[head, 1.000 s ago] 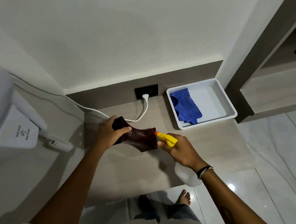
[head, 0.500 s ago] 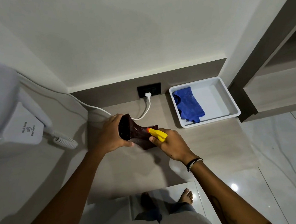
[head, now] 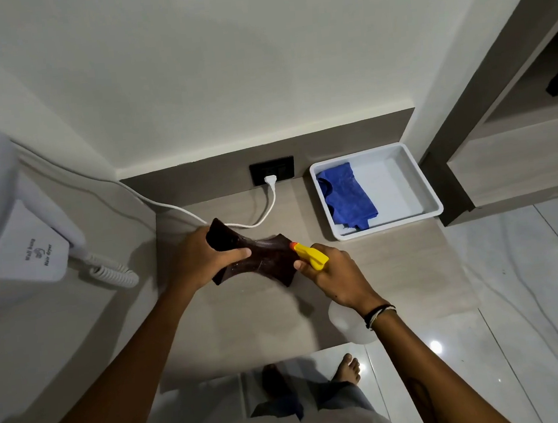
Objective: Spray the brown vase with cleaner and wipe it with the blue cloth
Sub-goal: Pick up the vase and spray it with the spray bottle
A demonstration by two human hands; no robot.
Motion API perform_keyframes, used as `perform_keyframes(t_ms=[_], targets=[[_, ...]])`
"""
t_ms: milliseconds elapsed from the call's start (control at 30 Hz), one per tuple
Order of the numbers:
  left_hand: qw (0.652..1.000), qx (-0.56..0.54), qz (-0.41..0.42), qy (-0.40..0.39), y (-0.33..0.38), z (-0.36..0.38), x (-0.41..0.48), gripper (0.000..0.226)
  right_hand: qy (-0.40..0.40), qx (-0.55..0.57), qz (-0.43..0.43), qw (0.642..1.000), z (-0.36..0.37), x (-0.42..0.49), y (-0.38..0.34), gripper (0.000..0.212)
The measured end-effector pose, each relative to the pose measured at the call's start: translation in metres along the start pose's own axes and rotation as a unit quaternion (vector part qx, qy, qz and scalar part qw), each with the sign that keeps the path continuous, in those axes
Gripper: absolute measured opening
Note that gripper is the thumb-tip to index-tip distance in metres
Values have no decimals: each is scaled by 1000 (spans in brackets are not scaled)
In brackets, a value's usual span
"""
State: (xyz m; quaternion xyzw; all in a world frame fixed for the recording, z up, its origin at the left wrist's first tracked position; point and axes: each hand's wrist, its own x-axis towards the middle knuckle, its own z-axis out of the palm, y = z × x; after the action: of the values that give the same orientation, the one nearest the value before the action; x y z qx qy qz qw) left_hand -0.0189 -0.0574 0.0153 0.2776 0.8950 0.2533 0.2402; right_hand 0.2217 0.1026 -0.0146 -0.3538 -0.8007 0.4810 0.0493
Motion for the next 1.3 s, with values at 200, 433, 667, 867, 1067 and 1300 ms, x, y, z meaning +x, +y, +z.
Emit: perform_keyframes(t_ms=[200, 433, 667, 867, 1067, 1300], targets=[[996, -16, -81, -17, -2, 2, -1, 79, -19, -12, -5, 1000, 0, -2, 1, 33], [989, -57, -110, -77, -11, 0, -4, 103, -66, -8, -46, 997, 4, 0, -11, 18], [995, 26, -17, -95, -25, 1, 2, 142, -83, -23, -62, 994, 6, 5, -31, 38], [994, 72, 81, -15, -24, 3, 4, 112, -41, -68, -13, 997, 8, 7, -17, 34], [986, 124, 112, -2, -17, 4, 4, 116, -21, -112, 28, 993, 0, 2, 2, 32], [998, 19, -51, 26, 8, 2, 1, 83, -52, -59, -56, 995, -1, -7, -8, 28]])
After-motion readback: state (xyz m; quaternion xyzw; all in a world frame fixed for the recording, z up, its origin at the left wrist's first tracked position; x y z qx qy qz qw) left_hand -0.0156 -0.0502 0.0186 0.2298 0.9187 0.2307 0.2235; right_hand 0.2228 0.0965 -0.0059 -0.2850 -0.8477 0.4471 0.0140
